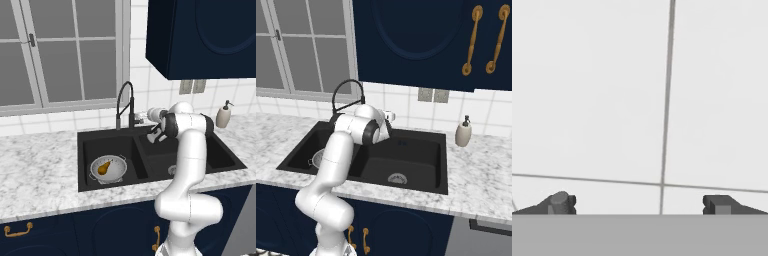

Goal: Put the colander in the sink, put the pear in the colander, and turn on the sink faucet and pour water over the colander.

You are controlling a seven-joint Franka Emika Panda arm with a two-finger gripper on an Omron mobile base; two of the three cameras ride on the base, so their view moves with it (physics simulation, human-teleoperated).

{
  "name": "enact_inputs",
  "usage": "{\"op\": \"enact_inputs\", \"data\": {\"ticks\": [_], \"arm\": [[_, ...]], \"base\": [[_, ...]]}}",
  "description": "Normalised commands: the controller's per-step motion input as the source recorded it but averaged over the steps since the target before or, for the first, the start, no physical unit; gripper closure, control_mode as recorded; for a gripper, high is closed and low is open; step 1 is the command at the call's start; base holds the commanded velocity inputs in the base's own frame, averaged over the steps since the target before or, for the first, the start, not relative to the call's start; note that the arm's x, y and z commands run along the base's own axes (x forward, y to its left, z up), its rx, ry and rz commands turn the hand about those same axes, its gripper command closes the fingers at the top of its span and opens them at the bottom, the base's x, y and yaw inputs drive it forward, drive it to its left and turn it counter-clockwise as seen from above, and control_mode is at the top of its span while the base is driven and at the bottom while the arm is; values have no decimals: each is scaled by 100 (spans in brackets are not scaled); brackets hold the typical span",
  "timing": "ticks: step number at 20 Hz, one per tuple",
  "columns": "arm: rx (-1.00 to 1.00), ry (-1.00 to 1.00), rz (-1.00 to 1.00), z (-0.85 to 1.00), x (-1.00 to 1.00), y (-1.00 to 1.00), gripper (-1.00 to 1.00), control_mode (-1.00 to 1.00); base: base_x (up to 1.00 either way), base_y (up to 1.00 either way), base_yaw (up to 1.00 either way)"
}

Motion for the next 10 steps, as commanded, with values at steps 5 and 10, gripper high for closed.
{"op": "enact_inputs", "data": {"ticks": [5,10], "arm": [[0,0,0,-1,0,-68,-100,-100],[1,0,0,-4,1,-84,-100,-100]], "base": [[0,0,0],[0,0,0]]}}
